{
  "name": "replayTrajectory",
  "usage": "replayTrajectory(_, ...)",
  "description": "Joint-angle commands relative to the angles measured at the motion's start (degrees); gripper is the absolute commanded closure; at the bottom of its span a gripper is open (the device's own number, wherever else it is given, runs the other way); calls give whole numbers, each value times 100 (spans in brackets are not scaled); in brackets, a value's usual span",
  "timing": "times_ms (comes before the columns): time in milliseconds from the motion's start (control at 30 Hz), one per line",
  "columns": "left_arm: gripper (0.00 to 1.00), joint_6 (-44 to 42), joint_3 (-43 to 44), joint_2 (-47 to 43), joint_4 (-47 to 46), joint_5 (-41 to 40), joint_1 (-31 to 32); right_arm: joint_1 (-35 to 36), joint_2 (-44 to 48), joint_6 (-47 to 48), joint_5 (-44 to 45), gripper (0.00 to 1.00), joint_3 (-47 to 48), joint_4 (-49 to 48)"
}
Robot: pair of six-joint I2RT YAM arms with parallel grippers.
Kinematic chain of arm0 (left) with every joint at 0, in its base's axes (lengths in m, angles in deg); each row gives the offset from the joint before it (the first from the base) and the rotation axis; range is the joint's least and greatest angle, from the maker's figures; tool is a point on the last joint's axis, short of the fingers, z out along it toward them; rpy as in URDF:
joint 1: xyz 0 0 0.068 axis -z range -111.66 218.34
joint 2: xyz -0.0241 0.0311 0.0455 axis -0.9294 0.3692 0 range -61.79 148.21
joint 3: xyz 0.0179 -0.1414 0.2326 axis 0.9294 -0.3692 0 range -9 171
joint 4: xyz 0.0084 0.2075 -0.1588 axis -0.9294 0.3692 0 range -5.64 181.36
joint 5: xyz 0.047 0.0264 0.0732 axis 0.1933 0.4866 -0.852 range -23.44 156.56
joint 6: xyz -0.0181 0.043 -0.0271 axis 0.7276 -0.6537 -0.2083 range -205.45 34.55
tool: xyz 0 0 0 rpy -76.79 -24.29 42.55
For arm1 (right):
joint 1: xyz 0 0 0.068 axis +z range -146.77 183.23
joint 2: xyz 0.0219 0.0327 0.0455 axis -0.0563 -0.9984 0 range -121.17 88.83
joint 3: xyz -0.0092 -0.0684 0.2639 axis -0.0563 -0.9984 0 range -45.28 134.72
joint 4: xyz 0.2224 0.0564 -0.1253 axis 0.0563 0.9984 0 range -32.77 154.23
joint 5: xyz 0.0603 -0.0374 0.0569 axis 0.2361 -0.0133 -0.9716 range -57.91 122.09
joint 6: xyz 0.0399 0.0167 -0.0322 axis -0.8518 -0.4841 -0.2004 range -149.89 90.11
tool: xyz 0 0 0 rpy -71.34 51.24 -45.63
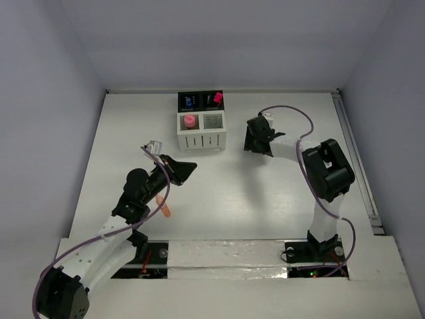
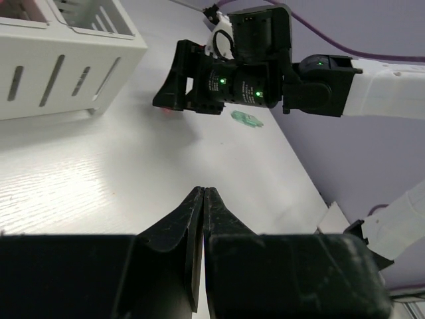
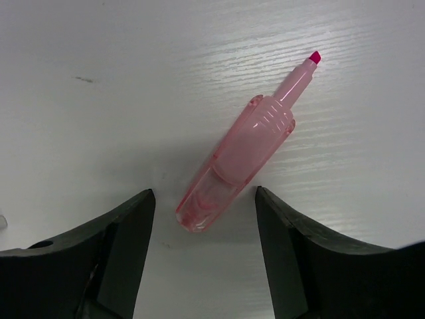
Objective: Sort the stationery into containers
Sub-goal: Pick up the pen from the center of the board.
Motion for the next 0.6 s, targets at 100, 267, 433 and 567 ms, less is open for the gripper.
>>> replayTrajectory(100,100,-186,21,-171,65,-527,120,4,-389,-235,-38,48,152,135)
replayTrajectory(267,100,-168,-23,-110,-41,-527,120,4,-231,-218,164,60,-50,161)
replayTrajectory(433,100,-107,-23,75,-260,-501,234,4,-134,-200,33,41,-287,144)
replayTrajectory(567,100,-89,-23,145,-305,-527,287,4,-90,-200,-21,48,-411,91)
